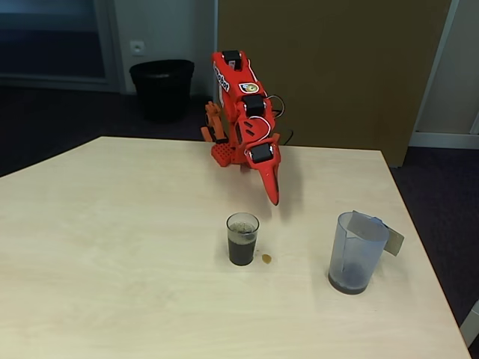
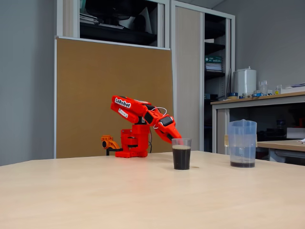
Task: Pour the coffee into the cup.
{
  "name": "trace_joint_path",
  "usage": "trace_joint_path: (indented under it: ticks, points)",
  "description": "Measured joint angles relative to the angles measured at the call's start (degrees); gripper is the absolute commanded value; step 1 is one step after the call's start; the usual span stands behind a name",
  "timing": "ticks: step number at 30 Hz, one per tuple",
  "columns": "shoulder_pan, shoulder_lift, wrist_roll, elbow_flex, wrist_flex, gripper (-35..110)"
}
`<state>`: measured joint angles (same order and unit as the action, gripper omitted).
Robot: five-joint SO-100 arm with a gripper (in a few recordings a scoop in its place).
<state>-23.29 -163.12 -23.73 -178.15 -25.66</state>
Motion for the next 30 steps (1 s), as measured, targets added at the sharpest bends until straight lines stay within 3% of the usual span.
trace_joint_path:
  ticks: [5, 14, 20, 30]
  points:
    - [4.7, -6.2, 8.7, -0.8, -7.7, 0]
    - [10.3, -15.2, 3.3, -0.8, -28.6, 0]
    - [13.8, -24.3, 11.8, -0.8, -39.9, 0]
    - [16.1, -27.0, 16.4, -1.5, -43.2, 1]
